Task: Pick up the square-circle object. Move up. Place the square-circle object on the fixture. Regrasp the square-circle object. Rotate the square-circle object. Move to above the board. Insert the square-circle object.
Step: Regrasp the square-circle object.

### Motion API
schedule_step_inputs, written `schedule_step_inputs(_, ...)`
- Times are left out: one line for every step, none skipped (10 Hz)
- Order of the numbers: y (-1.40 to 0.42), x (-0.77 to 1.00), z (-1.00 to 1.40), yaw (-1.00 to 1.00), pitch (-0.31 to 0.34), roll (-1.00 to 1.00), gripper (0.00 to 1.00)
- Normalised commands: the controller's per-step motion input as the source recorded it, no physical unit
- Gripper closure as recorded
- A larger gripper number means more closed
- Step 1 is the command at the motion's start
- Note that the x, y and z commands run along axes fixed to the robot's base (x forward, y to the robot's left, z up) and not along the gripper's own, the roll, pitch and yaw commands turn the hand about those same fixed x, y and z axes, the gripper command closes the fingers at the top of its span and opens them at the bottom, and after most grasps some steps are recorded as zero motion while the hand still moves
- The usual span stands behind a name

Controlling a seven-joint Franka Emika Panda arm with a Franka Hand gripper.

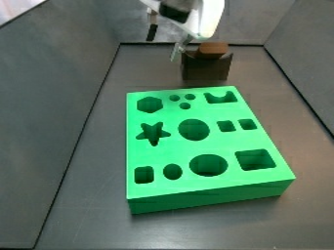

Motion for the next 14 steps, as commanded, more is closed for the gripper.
schedule_step_inputs(-0.01, -0.05, 0.0, -1.0, -0.361, 0.65, 0.0)
schedule_step_inputs(-0.01, -0.04, 0.0, -1.0, -0.364, 0.64, 0.0)
schedule_step_inputs(-0.01, -0.04, 0.0, -1.0, -0.362, 0.61, 0.0)
schedule_step_inputs(0.0, -0.04, 0.0, -1.0, -0.351, 0.59, 0.0)
schedule_step_inputs(0.0, -0.04, 0.0, -1.0, -0.329, 0.57, 0.0)
schedule_step_inputs(0.0, -0.04, 0.0, -1.0, -0.308, 0.56, 0.0)
schedule_step_inputs(0.0, -0.04, -0.01, -1.0, -0.234, 0.53, 0.0)
schedule_step_inputs(0.0, -0.04, -0.01, -1.0, -0.184, 0.52, 0.0)
schedule_step_inputs(0.0, -0.04, -0.01, -0.7, -0.024, 0.34, 0.0)
schedule_step_inputs(0.0, -0.03, -0.01, -0.45, 0.091, 0.2, 0.0)
schedule_step_inputs(0.01, -0.02, 0.0, -0.31, 0.144, 0.12, 0.0)
schedule_step_inputs(0.01, -0.01, 0.0, -0.24, 0.163, 0.09, 0.0)
schedule_step_inputs(0.0, 1.0, 0.0, -0.16, 0.15, 0.09, 0.0)
schedule_step_inputs(0.0, 1.0, -0.01, -0.08, 0.171, 0.09, 0.0)
